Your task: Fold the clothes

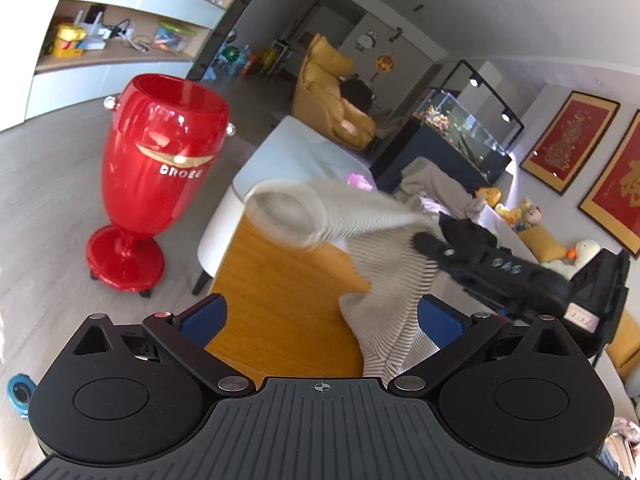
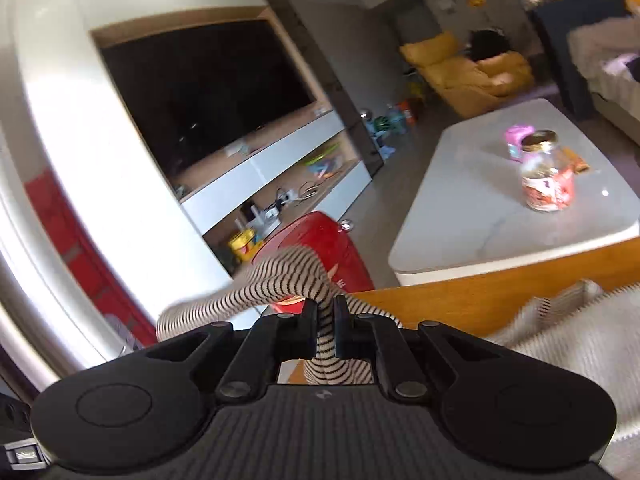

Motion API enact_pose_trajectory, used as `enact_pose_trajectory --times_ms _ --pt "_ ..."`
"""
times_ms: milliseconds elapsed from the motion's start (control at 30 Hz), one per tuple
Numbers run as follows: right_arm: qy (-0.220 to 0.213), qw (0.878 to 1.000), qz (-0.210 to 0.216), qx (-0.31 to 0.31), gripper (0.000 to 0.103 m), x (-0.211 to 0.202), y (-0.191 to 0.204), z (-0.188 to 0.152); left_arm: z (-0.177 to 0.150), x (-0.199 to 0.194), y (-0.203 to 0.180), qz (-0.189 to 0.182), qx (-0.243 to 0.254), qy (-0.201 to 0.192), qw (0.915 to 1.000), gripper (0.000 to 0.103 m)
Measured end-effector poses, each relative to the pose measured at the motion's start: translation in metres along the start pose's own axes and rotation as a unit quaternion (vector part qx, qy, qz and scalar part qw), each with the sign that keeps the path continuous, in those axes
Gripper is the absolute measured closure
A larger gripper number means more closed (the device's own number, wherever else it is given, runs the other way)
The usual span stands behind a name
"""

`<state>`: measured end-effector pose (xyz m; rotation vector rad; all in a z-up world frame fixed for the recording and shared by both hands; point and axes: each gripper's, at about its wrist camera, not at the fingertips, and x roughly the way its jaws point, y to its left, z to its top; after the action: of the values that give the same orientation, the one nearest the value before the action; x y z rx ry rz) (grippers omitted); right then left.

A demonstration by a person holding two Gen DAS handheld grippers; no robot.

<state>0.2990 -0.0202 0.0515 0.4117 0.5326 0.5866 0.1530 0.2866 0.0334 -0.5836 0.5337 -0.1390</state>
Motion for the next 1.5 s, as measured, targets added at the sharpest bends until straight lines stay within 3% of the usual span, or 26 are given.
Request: enact_pose_trajectory --times_ms 67,133,300,333,433,567,667,867,933,1000,1033,1133,1233,1300,1400,1500 --pt "0.002 0.999 -0.036 0.014 0.096 -0.021 -0.028 -0.010 -0.006 0.011 -0.004 -0.006 0.002 0.016 0.9998 0.000" --pt "0.029 0.996 -0.083 0.016 0.096 -0.035 -0.053 -0.029 -0.013 0.023 -0.010 -0.014 0.006 0.033 0.9993 0.000" --pt "0.066 0.989 -0.131 0.018 0.090 -0.061 -0.084 -0.056 -0.038 0.057 -0.033 -0.031 0.035 0.083 0.9954 0.000" --pt "0.063 0.989 -0.135 0.008 0.086 -0.067 -0.084 -0.054 -0.043 0.064 -0.040 -0.032 0.044 0.093 0.9942 0.000" --pt "0.036 0.986 -0.155 -0.048 0.060 -0.087 -0.078 -0.042 -0.059 0.075 -0.061 -0.040 0.077 0.110 0.9902 0.000" --pt "0.005 0.972 -0.177 -0.156 0.053 -0.088 -0.057 -0.014 -0.077 0.083 -0.086 -0.056 0.111 0.112 0.9859 0.000" --pt "0.018 0.961 -0.162 -0.225 0.053 -0.053 -0.038 0.005 -0.096 0.093 -0.100 -0.066 0.124 0.120 0.9828 0.000" --pt "0.121 0.934 -0.172 -0.289 0.052 0.054 -0.020 0.011 -0.125 0.097 -0.113 -0.025 0.172 0.104 0.9792 0.000" --pt "0.140 0.917 -0.193 -0.321 0.052 0.082 -0.019 0.002 -0.125 0.098 -0.111 -0.015 0.165 0.104 0.9807 0.000" --pt "0.143 0.909 -0.200 -0.337 0.073 0.088 -0.022 -0.001 -0.123 0.098 -0.109 -0.015 0.160 0.099 0.9820 0.000" --pt "0.141 0.907 -0.200 -0.342 0.092 0.087 -0.024 -0.001 -0.123 0.097 -0.108 -0.016 0.157 0.097 0.9827 0.000" --pt "0.079 0.916 -0.210 -0.334 0.095 0.048 -0.031 0.020 -0.122 0.097 -0.109 -0.017 0.156 0.095 0.9830 0.000" --pt "0.026 0.931 -0.225 -0.285 0.095 -0.009 -0.048 0.043 -0.121 0.098 -0.108 -0.021 0.152 0.096 0.9836 0.000" --pt "0.016 0.938 -0.241 -0.249 0.095 -0.042 -0.070 0.048 -0.121 0.098 -0.108 -0.022 0.152 0.096 0.9834 0.000" --pt "0.041 0.946 -0.254 -0.197 0.092 -0.069 -0.108 0.029 -0.120 0.098 -0.107 -0.024 0.153 0.098 0.9831 0.000" --pt "0.047 0.944 -0.281 -0.166 0.074 -0.088 -0.136 0.007 -0.120 0.098 -0.107 -0.026 0.154 0.099 0.9828 0.000"
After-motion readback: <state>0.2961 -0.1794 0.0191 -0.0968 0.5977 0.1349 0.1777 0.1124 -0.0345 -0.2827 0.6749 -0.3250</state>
